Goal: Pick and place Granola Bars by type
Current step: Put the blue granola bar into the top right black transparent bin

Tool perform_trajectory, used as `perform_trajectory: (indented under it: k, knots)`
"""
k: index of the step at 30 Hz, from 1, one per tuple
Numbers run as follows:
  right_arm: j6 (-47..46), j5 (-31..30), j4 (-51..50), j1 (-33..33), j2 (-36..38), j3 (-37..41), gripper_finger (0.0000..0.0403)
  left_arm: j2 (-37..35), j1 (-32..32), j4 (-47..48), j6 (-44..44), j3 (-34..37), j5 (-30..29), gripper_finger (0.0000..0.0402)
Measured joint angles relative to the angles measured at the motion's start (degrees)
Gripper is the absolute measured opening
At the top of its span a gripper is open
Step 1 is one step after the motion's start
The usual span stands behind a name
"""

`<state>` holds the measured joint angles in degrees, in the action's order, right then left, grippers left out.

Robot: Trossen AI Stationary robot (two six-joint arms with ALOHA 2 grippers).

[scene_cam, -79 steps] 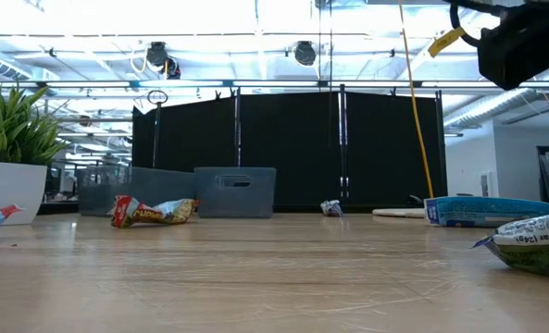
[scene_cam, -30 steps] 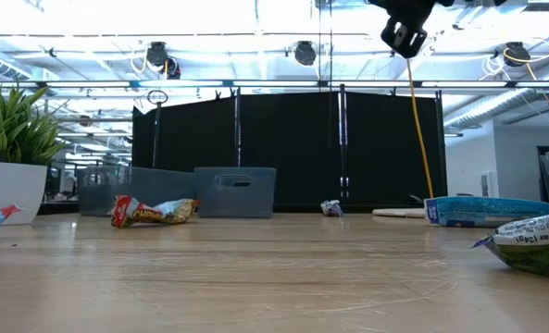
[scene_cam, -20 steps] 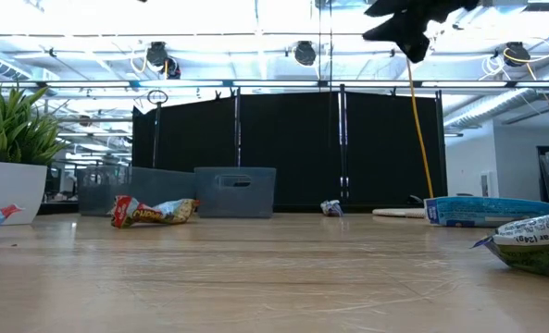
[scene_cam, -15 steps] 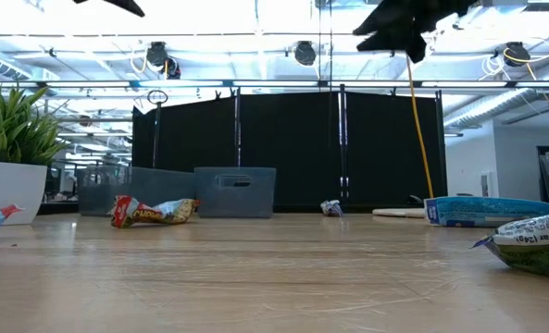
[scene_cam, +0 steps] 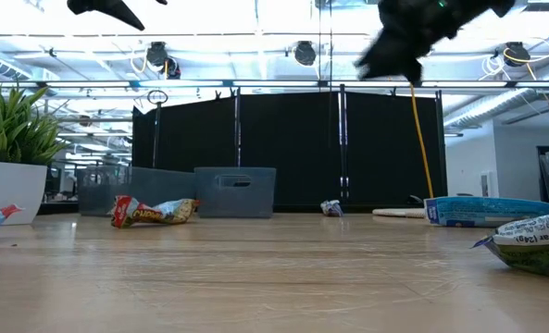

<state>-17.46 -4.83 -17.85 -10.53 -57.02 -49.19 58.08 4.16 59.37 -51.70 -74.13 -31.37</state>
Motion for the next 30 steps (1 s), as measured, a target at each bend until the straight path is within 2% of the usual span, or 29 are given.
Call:
perform_trajectory:
  k: [5, 13, 21, 25, 30]
  knots:
    - [1.13, 0.58, -14.61, 0.08, -0.71, 0.0, 0.0158, 0.02, 0.0, -0.02, 0.65, 0.0, 1.53, 0.0296]
    - [3.06, 4.14, -24.17, 0.09, -2.67, 0.07, 0.0177, 0.02, 0.0, -0.04, 1.45, 0.0, 3.18, 0.0296]
    - [-1.44, 10.54, -20.47, 0.12, -5.17, 6.9, 0.0187, 0.02, 0.02, -0.07, 1.69, 0.0, 3.39, 0.0296]
    - [-3.18, 15.84, -17.31, 0.21, -5.82, 10.61, 0.0187, 0.02, 0.02, -0.07, 1.71, 0.0, 3.87, 0.0296]
    - [-4.55, 16.9, -16.61, 2.51, -6.58, 12.62, 0.0187, 0.04, 0.02, -0.07, 1.73, 0.0, 4.29, 0.0296]
